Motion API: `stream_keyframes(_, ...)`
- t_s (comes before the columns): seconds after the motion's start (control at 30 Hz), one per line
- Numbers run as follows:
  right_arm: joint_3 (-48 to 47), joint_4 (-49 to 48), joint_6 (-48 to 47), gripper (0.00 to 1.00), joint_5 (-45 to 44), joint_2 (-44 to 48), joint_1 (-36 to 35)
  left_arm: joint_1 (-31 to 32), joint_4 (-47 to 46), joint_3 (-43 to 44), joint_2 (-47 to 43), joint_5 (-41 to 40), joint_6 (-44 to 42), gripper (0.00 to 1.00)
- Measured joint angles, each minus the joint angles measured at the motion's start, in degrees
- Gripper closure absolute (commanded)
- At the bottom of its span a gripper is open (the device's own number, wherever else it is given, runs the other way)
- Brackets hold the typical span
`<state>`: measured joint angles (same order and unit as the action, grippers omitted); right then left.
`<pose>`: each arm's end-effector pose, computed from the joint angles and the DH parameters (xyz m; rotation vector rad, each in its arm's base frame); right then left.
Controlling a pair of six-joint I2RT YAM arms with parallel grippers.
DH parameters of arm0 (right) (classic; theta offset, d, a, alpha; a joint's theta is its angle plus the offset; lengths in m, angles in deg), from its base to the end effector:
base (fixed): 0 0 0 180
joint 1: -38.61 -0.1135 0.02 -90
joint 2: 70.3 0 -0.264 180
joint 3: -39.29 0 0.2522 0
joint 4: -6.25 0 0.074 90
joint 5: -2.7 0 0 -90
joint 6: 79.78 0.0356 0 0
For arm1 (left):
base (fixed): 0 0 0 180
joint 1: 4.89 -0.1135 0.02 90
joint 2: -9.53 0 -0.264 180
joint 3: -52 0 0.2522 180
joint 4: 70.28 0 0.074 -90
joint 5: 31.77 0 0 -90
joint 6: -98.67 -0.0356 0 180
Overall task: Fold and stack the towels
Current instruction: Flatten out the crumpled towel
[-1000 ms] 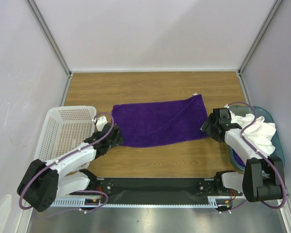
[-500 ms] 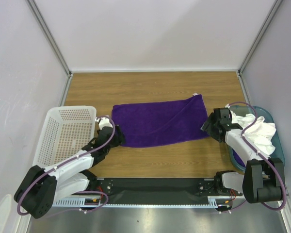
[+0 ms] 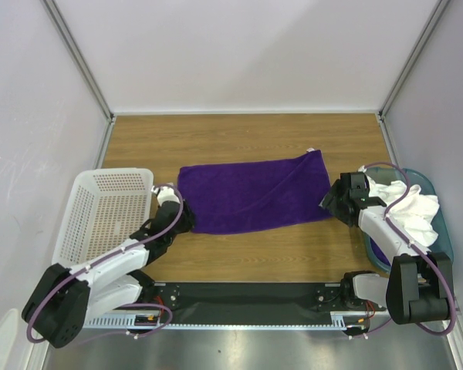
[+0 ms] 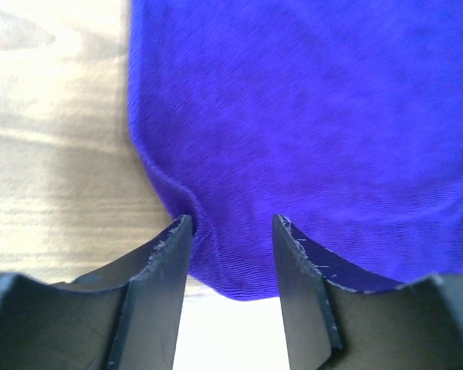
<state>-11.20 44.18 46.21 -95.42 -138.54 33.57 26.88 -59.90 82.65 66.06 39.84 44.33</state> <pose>0.2235 0.0147 0.1916 0.7287 2.4242 0.1056 0.1659 -0.0896 0.1599 -0.2523 2.1697 -0.3191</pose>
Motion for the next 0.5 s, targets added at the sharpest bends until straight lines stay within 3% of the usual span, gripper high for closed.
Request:
stream_keyframes(0.17, 0.04, 0.0, -0.02, 0.26, -0.02, 0.07, 0.33, 0.0, 1.7, 0.44, 4.57, -1.18, 0.35, 0.62)
stream_keyframes(0.37, 0.31, 0.04, -0.04, 0.26, -0.02, 0.33, 0.85, 0.0, 7.26, 3.72, 5.97, -3.63, 2.21, 1.0)
stream_keyframes(0.5, 0.31, 0.02, -0.04, 0.26, 0.0, 0.35, 0.96, 0.0, 11.98, 6.69, 5.27, -5.16, 3.98, 1.0)
